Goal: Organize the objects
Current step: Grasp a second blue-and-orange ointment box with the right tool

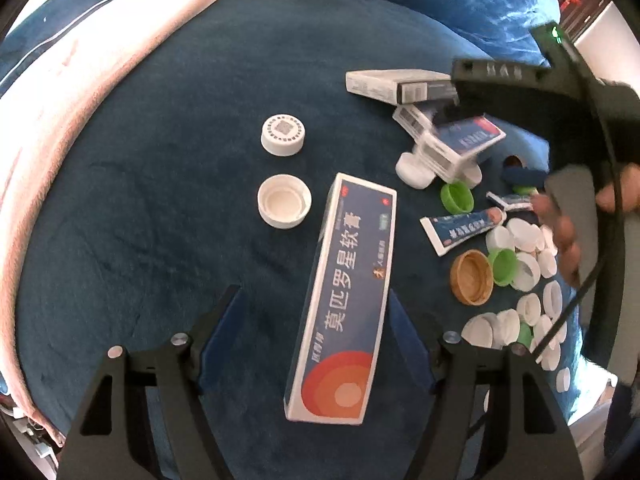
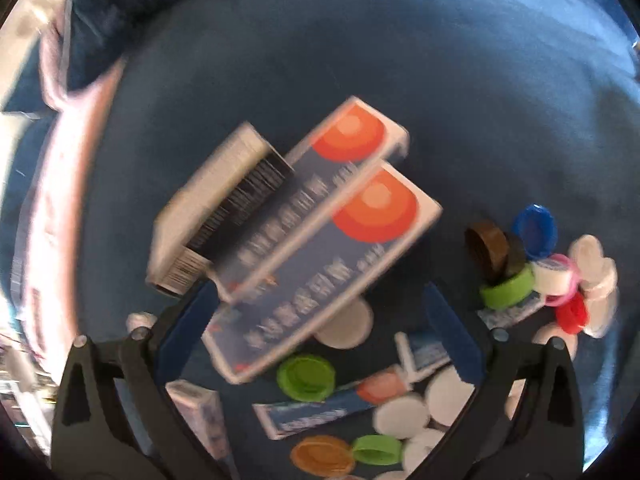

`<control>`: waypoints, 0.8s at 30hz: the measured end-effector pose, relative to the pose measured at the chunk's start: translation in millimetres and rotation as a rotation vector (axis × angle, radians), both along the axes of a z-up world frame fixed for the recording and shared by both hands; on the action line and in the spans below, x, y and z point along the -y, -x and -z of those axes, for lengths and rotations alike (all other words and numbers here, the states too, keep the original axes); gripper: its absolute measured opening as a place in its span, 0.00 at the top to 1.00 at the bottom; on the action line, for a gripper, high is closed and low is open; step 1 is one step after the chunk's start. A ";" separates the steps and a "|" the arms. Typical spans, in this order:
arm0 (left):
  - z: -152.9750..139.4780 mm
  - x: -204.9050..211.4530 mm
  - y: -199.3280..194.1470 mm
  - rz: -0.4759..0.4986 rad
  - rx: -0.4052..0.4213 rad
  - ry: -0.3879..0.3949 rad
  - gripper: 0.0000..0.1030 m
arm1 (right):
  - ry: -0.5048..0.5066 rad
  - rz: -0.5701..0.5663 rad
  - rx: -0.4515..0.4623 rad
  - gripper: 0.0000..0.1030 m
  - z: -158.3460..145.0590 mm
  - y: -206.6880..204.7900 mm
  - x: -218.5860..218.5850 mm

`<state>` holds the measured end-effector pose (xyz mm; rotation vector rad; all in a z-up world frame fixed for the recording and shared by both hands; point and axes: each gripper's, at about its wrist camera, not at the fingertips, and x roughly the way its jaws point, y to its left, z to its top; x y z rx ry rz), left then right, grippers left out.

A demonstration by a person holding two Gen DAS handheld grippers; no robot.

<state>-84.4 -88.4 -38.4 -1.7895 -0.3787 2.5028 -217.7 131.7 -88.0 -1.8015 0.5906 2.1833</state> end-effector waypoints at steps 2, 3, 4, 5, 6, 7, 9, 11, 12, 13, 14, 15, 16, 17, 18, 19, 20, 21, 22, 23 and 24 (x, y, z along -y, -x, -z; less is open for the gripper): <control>-0.8 0.3 0.6 -0.010 -0.002 -0.006 0.28 | -0.021 -0.001 0.031 0.02 -0.9 -5.6 -2.2; -1.4 0.1 0.6 -0.012 -0.004 -0.007 0.28 | -0.018 0.001 0.039 0.10 -2.4 -8.8 -3.7; -2.2 -0.3 0.5 -0.011 -0.007 -0.006 0.28 | -0.005 0.001 0.048 0.21 -4.1 -11.8 -5.2; -2.9 -0.6 0.2 -0.012 -0.008 -0.004 0.28 | 0.008 -0.002 0.061 0.26 -6.0 -14.8 -6.1; -3.4 -0.5 -0.1 -0.015 -0.009 -0.005 0.28 | 0.014 -0.007 0.071 0.32 -9.2 -17.8 -6.2; -4.2 -0.5 -0.4 -0.019 -0.010 -0.006 0.28 | 0.003 -0.013 0.073 0.34 -13.4 -19.9 -5.5; -5.1 -0.3 -0.7 -0.026 -0.012 -0.008 0.28 | -0.020 -0.021 0.050 0.35 -21.2 -22.5 -4.0; -6.6 -1.9 -1.8 -0.028 -0.017 -0.005 0.28 | 0.002 -0.017 0.028 0.34 -21.4 -23.6 -5.0; -6.7 -2.7 -1.8 -0.028 -0.019 0.000 0.28 | 0.015 -0.011 0.019 0.34 -18.8 -23.4 -7.1; -6.4 -2.2 -0.8 -0.028 -0.019 0.004 0.28 | 0.019 -0.005 0.015 0.34 -15.6 -22.0 -9.5; -5.6 -2.7 0.0 -0.029 -0.017 0.008 0.28 | 0.022 0.004 0.011 0.34 -11.9 -22.3 -11.6; -3.8 -3.3 3.2 -0.029 -0.016 0.010 0.28 | 0.037 0.012 -0.001 0.34 -7.4 -23.2 -13.0; -2.3 -3.0 4.6 -0.031 -0.014 0.012 0.28 | 0.048 0.015 -0.006 0.34 -4.6 -22.1 -12.9; -1.6 -3.2 5.3 -0.031 -0.014 0.013 0.28 | 0.052 0.018 -0.006 0.34 -1.9 -22.0 -11.8; -1.7 -3.9 5.8 -0.030 -0.020 0.015 0.29 | 0.055 0.017 -0.015 0.36 0.3 -23.9 -12.1; -3.0 -4.7 5.4 -0.025 -0.033 0.021 0.34 | 0.059 0.015 -0.020 0.50 0.6 -24.5 -12.1; -4.6 -5.8 5.5 -0.017 -0.044 0.028 0.50 | 0.060 0.011 -0.017 0.52 0.1 -23.3 -10.3; -6.0 -7.1 5.9 -0.008 -0.050 0.034 0.59 | 0.064 0.007 -0.020 0.55 -2.1 -24.9 -9.3; -7.7 -7.8 5.6 -0.002 -0.054 0.041 0.62 | 0.063 0.002 -0.021 0.58 -5.0 -26.1 -7.1; -9.0 -8.0 4.8 0.002 -0.058 0.039 0.62 | 0.064 -0.008 -0.025 0.59 -8.5 -29.1 -5.0; -10.0 -8.0 4.1 0.006 -0.059 0.032 0.62 | 0.070 -0.015 -0.027 0.60 -10.6 -30.7 -9.7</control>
